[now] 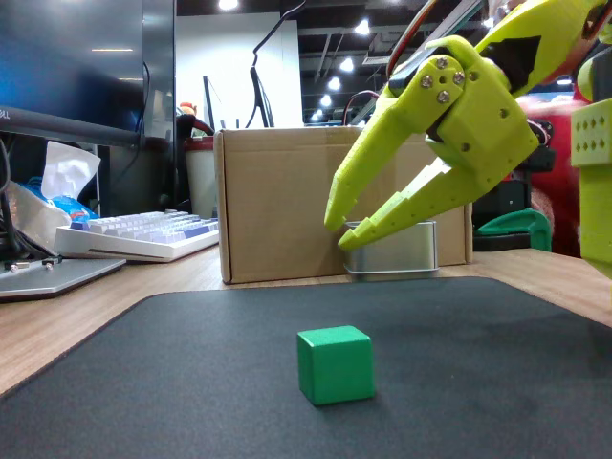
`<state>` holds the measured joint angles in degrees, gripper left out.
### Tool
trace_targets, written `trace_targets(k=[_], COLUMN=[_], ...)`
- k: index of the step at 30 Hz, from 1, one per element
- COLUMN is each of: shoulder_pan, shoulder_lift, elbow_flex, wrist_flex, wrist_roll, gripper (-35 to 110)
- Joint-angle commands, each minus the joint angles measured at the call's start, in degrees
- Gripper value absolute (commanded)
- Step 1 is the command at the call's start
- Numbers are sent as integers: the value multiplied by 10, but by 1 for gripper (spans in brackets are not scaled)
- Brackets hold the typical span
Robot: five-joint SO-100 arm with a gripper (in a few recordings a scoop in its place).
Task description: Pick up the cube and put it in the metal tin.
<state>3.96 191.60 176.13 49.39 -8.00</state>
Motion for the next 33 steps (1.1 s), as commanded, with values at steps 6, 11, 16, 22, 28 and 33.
trace_targets(k=[6, 11, 16, 22, 28, 33], shoulder_pan=[4, 1, -14, -30, -123, -182], shoulder_lift=[11, -4, -82, -221, -327, -405], elbow_flex=[10, -23, -143, -246, -333, -374], wrist_flex=[-8, -6, 32, 43, 85, 140], wrist_roll=[-6, 3, -18, -143, -164, -180], gripper=[0, 11, 14, 18, 31, 32])
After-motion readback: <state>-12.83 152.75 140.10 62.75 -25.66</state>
